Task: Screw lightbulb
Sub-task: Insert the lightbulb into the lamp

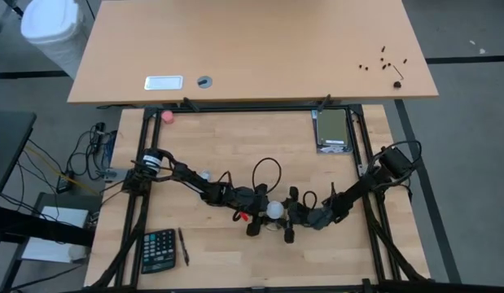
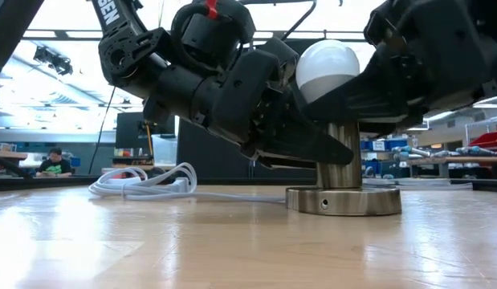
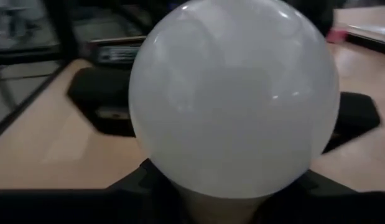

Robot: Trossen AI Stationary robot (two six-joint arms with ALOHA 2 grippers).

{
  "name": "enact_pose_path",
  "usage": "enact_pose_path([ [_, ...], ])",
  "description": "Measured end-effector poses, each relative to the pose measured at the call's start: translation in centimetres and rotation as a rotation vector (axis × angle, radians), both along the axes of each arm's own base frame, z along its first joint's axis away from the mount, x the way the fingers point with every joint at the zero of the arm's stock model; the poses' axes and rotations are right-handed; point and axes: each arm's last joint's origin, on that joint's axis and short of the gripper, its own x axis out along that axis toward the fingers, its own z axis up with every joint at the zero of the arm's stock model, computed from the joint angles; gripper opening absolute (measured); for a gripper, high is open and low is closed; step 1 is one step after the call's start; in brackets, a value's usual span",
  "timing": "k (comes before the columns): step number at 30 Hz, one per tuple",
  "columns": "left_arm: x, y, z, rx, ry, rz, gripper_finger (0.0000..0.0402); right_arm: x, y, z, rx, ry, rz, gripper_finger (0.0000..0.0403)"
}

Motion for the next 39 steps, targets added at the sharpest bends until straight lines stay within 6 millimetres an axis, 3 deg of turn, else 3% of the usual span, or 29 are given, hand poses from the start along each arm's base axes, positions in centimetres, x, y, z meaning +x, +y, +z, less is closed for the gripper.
enact_pose_path([
  [10, 0.1, 0.1, 0.0, 0.005, -0.006, 0.020, 0.0193, 1.6, 3.0, 0.7, 0.019, 0.031, -0.341, 0.0178],
  [15, 0.0, 0.0, -0.1, 0.017, 0.001, 0.019, 0.0193, 2.5, 3.8, -0.2, -0.001, -0.003, -0.425, 0.0179],
  [22, 0.1, -0.2, 0.0, 0.025, -0.008, 0.020, 0.0193, 1.6, 4.1, 0.6, -0.027, 0.020, -0.351, 0.0219],
  [33, 0.1, -0.2, 0.0, 0.021, -0.011, 0.019, 0.0193, -0.5, 2.1, 2.0, 0.054, 0.056, -0.157, 0.0341],
  [39, 0.1, -0.1, 0.0, 0.018, -0.013, 0.021, 0.0193, -2.6, 1.2, 3.3, 0.052, 0.031, -0.109, 0.0364],
])
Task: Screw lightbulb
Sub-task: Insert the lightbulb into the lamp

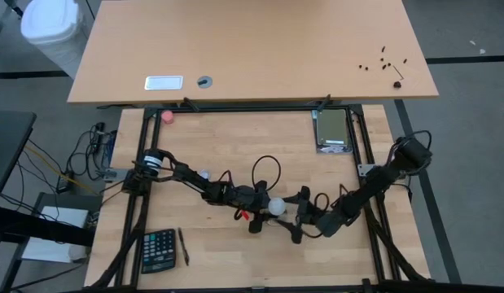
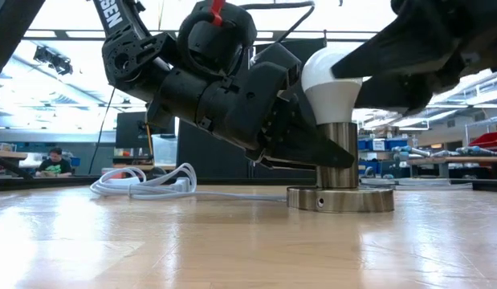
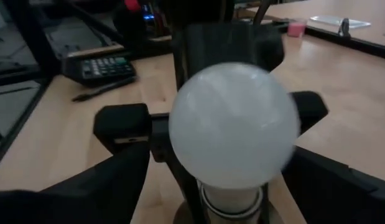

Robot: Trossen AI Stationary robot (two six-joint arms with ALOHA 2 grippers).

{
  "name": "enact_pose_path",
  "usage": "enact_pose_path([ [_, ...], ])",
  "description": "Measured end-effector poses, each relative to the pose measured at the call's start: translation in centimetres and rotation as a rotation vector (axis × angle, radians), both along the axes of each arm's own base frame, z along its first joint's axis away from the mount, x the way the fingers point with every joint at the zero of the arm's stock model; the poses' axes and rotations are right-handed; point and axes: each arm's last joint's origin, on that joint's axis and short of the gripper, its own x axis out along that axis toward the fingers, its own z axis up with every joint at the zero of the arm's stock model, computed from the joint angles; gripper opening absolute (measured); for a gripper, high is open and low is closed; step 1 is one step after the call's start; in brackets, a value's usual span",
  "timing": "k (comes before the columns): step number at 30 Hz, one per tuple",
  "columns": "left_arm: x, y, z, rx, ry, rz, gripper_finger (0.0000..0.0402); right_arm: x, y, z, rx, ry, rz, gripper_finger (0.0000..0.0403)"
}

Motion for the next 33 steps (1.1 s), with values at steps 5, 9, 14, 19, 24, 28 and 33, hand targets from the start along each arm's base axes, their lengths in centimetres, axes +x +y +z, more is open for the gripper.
enact_pose_path([
  [5, 0.0, 0.0, 0.0, -0.002, 0.001, -0.001, 0.0193, -1.9, -0.7, 1.5, 0.000, -0.028, 0.059, 0.0364],
  [9, 0.0, 0.0, 0.0, -0.003, 0.001, -0.004, 0.0193, -3.3, -1.2, 2.3, 0.020, -0.038, 0.126, 0.0360],
  [14, 0.0, 0.0, 0.0, -0.004, 0.002, -0.007, 0.0193, -3.5, -1.6, 1.1, 0.048, 0.067, 0.172, 0.0354],
  [19, 0.0, 0.0, 0.0, -0.005, 0.000, -0.011, 0.0193, -2.6, -1.9, -1.0, 0.028, 0.111, 0.151, 0.0350],
  [24, 0.0, -0.1, 0.0, -0.006, -0.002, -0.014, 0.0193, -1.2, -2.1, -1.5, 0.038, 0.041, 0.177, 0.0348],
  [28, -0.1, -0.1, 0.0, -0.001, 0.002, -0.013, 0.0193, -0.6, -2.3, -1.8, 0.064, 0.041, 0.215, 0.0348],
  [33, -0.1, -0.2, 0.0, -0.005, 0.004, -0.031, 0.0193, -1.4, -1.1, -1.3, 0.066, 0.033, 0.267, 0.0348],
])
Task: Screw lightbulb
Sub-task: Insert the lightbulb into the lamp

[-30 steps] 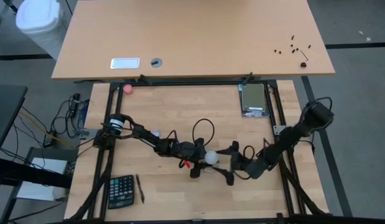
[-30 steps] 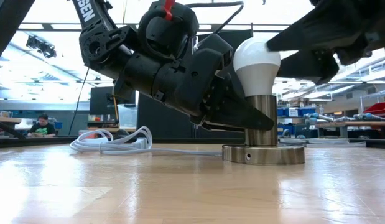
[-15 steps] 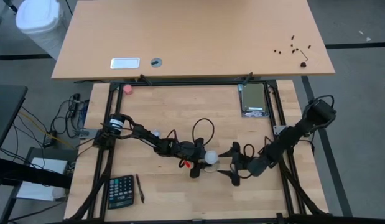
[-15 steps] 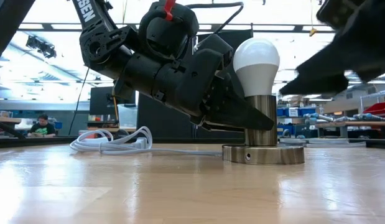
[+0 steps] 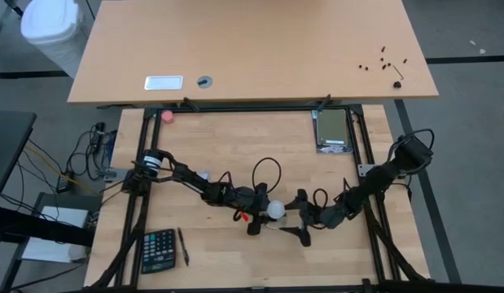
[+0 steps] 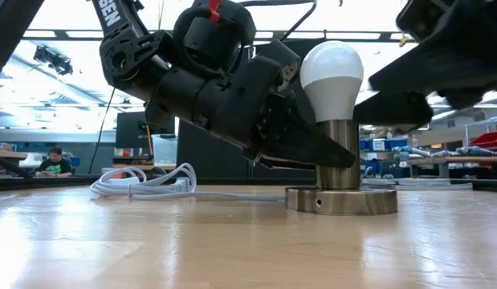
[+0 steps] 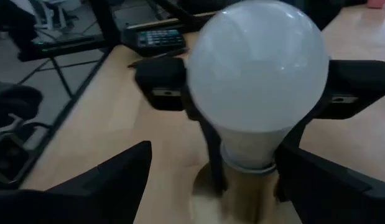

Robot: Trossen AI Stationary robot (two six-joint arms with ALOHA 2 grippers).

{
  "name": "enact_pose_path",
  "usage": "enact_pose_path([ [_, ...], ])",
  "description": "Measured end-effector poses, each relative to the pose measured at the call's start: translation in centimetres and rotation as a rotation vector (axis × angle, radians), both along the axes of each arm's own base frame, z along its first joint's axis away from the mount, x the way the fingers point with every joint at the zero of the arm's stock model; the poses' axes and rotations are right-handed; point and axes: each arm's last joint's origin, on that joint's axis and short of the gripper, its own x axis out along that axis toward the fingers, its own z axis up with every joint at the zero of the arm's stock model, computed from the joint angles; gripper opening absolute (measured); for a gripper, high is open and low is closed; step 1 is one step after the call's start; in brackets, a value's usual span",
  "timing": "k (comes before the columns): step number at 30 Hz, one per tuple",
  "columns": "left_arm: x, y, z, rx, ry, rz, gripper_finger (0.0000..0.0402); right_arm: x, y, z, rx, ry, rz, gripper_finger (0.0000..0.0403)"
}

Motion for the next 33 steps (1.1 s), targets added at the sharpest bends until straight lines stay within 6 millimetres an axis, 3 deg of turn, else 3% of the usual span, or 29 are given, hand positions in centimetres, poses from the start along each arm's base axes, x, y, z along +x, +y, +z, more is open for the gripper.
enact_pose_path([
  [5, 0.0, 0.3, 0.0, 0.004, 0.003, 0.034, 0.0193, -1.0, 1.8, 0.9, 0.073, -0.045, 0.092, 0.0348],
  [8, 0.1, 0.4, 0.0, 0.006, 0.004, 0.043, 0.0193, -1.6, 2.7, 1.4, 0.029, -0.092, 0.118, 0.0346],
  [23, 0.0, 0.3, 0.0, -0.002, 0.003, 0.039, 0.0193, -0.4, 0.3, 0.4, 0.029, -0.018, -0.085, 0.0344],
  [33, 0.0, 0.3, -0.1, -0.005, 0.007, 0.059, 0.0197, -1.5, 1.3, 0.5, 0.071, -0.082, -0.238, 0.0344],
])
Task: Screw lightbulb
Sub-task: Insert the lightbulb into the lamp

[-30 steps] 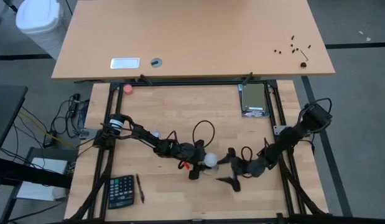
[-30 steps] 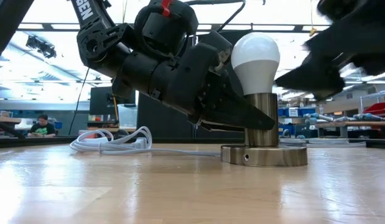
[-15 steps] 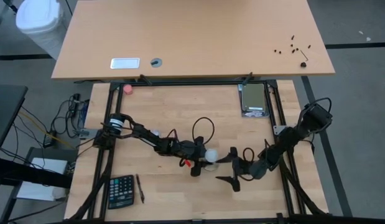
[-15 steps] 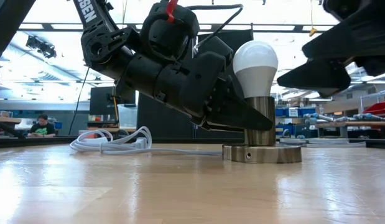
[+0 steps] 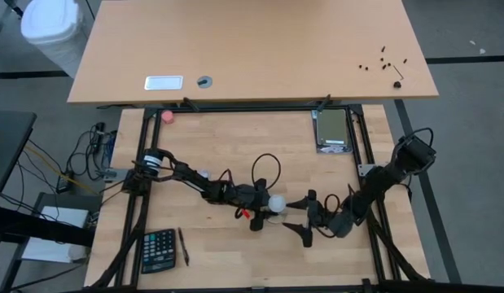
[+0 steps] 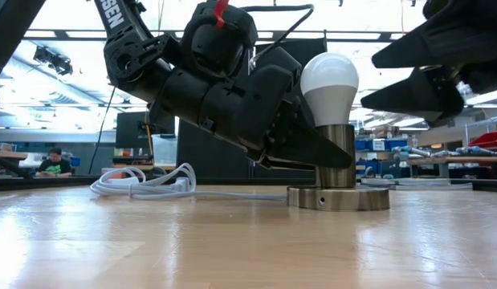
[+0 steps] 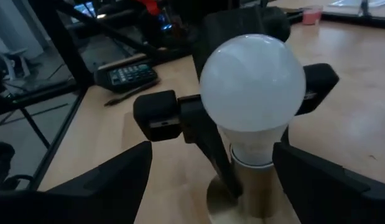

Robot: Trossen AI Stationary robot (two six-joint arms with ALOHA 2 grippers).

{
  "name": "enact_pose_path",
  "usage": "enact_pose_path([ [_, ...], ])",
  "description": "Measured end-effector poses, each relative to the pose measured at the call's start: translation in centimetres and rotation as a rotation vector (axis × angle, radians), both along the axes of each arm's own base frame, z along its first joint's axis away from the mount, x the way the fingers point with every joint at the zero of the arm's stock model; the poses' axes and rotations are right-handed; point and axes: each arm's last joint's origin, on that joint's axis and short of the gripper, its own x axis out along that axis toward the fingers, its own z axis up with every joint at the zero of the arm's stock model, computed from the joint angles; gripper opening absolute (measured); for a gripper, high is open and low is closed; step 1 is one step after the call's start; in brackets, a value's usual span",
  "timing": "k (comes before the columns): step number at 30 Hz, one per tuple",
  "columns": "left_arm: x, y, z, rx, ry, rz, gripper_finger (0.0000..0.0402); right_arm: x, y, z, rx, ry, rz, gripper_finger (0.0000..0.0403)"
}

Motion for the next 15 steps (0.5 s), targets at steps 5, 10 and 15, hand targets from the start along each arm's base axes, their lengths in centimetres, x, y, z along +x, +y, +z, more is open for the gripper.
enact_pose_path([
  [5, -0.19, 0.07, -0.52, 0.014, 0.025, 0.013, 0.0236, -0.24, 0.22, 0.01, 0.012, -0.011, -0.018, 0.0344],
  [10, -0.23, 0.04, -0.51, 0.014, 0.039, 0.002, 0.0280, -0.19, 0.13, 0.00, 0.013, -0.011, -0.024, 0.0344],
  [15, -0.38, -0.01, -0.15, 0.011, 0.062, -0.034, 0.0299, -0.15, 0.08, -0.01, 0.013, -0.010, -0.026, 0.0344],
])
